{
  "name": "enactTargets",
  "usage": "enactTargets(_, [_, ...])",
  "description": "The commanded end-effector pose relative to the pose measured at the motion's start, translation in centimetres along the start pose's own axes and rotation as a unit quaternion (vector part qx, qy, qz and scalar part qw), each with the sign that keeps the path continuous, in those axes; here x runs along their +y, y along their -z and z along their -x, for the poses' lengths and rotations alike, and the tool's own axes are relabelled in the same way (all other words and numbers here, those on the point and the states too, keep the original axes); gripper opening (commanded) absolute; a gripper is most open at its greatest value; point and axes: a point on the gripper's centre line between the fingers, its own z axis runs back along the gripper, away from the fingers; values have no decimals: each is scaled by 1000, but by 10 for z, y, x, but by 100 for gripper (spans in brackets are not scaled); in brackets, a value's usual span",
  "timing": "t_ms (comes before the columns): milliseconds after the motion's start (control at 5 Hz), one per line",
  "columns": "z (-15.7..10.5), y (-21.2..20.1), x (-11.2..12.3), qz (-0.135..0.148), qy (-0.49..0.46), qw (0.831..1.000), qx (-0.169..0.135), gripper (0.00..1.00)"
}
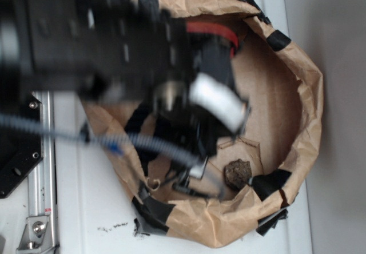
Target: Grab the rock.
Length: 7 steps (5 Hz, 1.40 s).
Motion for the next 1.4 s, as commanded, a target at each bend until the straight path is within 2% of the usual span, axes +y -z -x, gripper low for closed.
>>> enactTargets(0, [-37, 45, -30, -3, 39, 999, 17, 100])
enactTargets(200, [-41, 49, -38, 3, 49, 999, 12, 100])
enactTargets(400, [-49, 50, -43, 17, 56, 998, -13, 100])
enactTargets(600, [-53, 54, -39, 20, 23, 999, -35, 100])
enactTargets(800, [-52, 53, -34, 30, -8, 998, -58, 0])
enactTargets(1000, [-47, 50, -29, 29, -34, 998, -51, 0])
enactTargets(1200, [-43, 39, -18, -32, -80, 996, -9, 0])
